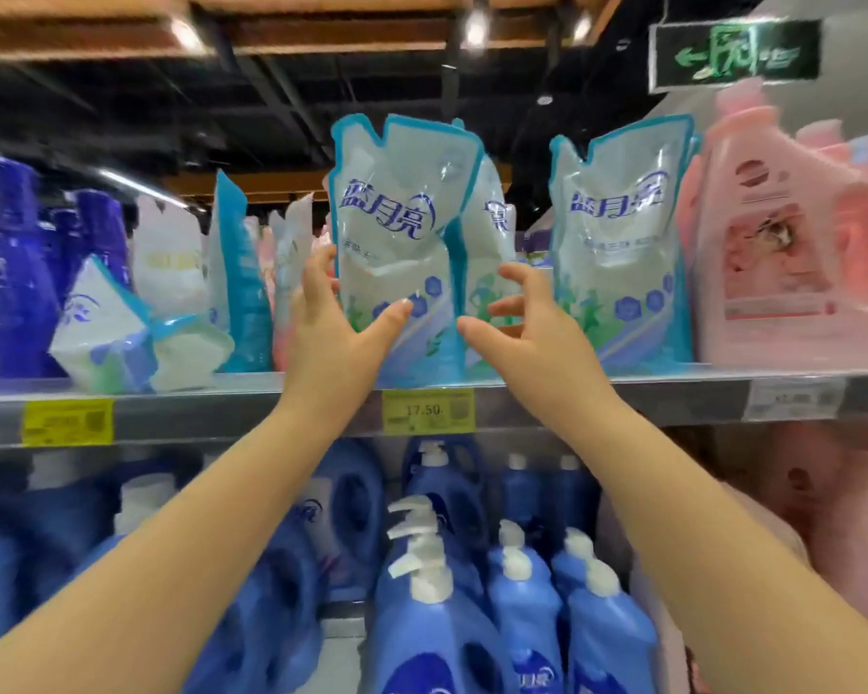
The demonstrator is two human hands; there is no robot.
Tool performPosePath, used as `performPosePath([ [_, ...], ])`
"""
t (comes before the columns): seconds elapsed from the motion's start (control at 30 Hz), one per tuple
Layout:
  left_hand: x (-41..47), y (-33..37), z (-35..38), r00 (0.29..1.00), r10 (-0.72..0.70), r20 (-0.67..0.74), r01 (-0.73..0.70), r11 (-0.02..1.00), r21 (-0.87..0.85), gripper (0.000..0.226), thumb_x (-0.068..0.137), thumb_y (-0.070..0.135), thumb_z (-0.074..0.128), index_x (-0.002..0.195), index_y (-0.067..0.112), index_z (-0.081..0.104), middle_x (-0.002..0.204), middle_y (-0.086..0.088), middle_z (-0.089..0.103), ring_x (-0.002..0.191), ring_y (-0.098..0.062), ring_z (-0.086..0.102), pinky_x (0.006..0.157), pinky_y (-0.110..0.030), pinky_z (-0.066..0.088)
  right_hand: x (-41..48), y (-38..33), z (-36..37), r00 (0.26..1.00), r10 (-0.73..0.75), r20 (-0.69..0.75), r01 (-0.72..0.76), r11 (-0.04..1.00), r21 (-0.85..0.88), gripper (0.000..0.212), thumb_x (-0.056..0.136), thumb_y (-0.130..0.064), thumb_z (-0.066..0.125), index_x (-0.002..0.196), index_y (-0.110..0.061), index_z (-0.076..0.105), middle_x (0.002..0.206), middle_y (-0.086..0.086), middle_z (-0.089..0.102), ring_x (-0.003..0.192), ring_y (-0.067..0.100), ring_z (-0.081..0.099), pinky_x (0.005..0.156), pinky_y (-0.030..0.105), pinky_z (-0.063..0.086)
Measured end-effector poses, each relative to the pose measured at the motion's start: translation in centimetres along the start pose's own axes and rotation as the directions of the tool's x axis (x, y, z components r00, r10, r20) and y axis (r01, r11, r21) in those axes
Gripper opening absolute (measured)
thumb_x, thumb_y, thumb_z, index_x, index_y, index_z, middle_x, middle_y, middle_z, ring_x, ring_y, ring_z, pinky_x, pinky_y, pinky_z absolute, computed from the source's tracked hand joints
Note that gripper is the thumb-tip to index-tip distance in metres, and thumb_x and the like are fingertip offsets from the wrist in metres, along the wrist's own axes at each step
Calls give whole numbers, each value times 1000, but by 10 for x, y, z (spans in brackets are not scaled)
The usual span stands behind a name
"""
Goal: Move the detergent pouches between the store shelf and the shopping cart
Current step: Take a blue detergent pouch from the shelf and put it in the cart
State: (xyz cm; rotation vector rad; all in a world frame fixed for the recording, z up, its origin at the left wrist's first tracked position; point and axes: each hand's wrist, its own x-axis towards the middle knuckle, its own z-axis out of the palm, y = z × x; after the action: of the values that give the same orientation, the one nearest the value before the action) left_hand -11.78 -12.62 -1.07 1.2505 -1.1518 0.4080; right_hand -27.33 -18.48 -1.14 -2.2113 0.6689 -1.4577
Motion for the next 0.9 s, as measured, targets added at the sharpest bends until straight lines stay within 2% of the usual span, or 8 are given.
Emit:
performPosePath([
  [0.1, 35, -22, 9, 999, -35, 34, 29, 986, 165, 95, 79, 37, 70, 148, 28, 6, 147, -7, 32, 133, -23, 34, 109, -37, 30, 42, 8, 25, 993, 11, 115, -7, 999, -33, 81, 83, -48, 62, 146, -24, 19, 136, 3, 49, 122, 24, 49, 99, 34, 40],
  [0.17, 53, -32, 13, 985, -111, 130, 102, 992, 75, 105, 73, 44, 73, 149, 33, 1, 146, -1, 38, 130, -20, 41, 110, -38, 33, 62, 8, 34, 987, -2, 160, 15, 997, -81, 88, 81, -51, 63, 147, -18, 16, 139, 4, 48, 125, 25, 47, 93, 31, 38],
  [0.27, 66, -43, 14, 946, -167, 278, 210, 969, -133, 94, 69, 43, 72, 145, 35, 16, 136, 6, 49, 119, -15, 53, 102, -41, 44, 77, 7, 42, 976, -7, 216, 34, 992, -122, 102, 77, -54, 66, 148, -13, 6, 138, 3, 47, 122, 26, 49, 81, 29, 37],
  [0.37, 68, -51, 16, 953, -110, 281, 170, 965, -199, 90, 65, 42, 73, 140, 36, 25, 130, 8, 54, 113, -11, 57, 98, -37, 48, 78, 6, 54, 974, -4, 228, 40, 987, -153, 120, 71, -53, 72, 149, -10, -8, 139, 7, 43, 123, 26, 47, 90, 31, 41],
  [0.5, 67, -54, 19, 976, -46, 211, 88, 977, -196, 102, 64, 43, 76, 146, 29, 18, 137, 4, 49, 118, -11, 54, 99, -29, 47, 80, 6, 78, 997, -22, 81, 27, 998, -65, 118, 65, -47, 78, 147, -8, 2, 133, 10, 47, 120, 28, 50, 98, 39, 44],
  [0.63, 61, -46, 19, 991, 65, 118, -35, 970, -240, 89, 79, 15, 71, 148, 18, 15, 142, -1, 42, 123, -12, 48, 88, -6, 44, 75, 5, 83, 994, -90, -61, 92, 995, 30, 104, 67, -36, 80, 145, -13, 14, 128, 3, 54, 113, 23, 56, 91, 36, 49],
  [0.8, 67, -29, 9, 974, 219, 59, -185, 917, -353, 99, 75, 24, 74, 149, 14, 10, 148, -1, 32, 131, -9, 40, 104, -22, 41, 62, -18, 76, 951, -180, -251, 217, 968, 129, 95, 64, -20, 81, 140, -17, 24, 123, -5, 59, 107, 15, 61, 87, 41, 53],
  [0.9, 69, -10, -1, 956, 292, 38, -252, 876, -411, 98, 75, 29, 75, 149, 18, 12, 142, 8, 40, 125, 0, 44, 100, -24, 45, 53, -38, 60, 933, -188, -308, 222, 972, 80, 93, 63, -19, 81, 139, -21, 26, 120, -9, 57, 103, 9, 59, 85, 28, 53],
])
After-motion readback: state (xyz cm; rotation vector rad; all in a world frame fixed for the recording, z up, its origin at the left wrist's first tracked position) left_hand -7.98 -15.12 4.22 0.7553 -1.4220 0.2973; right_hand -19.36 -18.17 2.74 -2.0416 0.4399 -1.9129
